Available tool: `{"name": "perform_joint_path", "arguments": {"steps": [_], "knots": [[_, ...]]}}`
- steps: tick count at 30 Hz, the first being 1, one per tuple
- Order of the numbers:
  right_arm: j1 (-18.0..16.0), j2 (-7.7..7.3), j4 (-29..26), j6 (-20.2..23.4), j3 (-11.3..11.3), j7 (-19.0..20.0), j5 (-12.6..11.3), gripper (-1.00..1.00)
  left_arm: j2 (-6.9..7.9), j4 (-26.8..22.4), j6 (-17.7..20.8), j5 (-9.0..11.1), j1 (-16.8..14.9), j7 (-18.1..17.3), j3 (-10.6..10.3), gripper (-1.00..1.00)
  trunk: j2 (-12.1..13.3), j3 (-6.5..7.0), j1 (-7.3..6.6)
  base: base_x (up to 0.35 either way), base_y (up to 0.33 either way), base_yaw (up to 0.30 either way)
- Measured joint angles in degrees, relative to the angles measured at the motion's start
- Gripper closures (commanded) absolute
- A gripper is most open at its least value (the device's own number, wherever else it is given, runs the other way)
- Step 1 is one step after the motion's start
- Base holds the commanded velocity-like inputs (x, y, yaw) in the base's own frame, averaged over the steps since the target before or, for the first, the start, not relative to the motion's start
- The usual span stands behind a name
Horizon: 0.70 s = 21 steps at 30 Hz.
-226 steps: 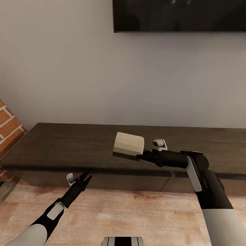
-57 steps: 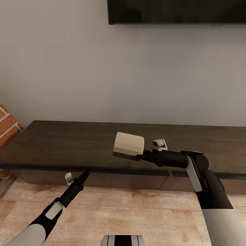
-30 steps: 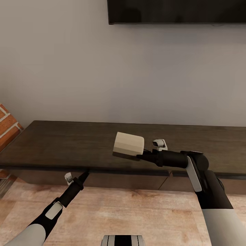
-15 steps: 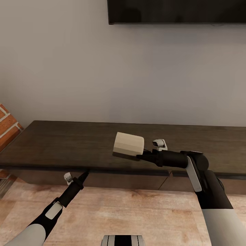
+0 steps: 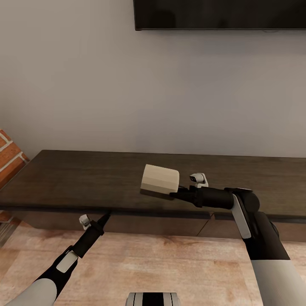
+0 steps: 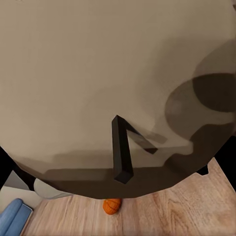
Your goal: Place each of the two pumpkins and all three candles from the living room inside a cabinet in the living room (use any cabinet), then make sure every cabinet is closed, and position the cauldron so it is next to a table in the living room.
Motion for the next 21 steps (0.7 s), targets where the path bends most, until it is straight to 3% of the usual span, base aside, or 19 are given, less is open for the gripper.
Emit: {"name": "perform_joint_path", "arguments": {"steps": [21], "knots": [[0.0,0.0,0.0,0.0,0.0,0.0,0.0,1.0,0.0,0.0,-0.1,-0.1,0.0,-0.1,0.0,1.0,0.0,0.0,0.0,0.0,0.0,0.0]]}}
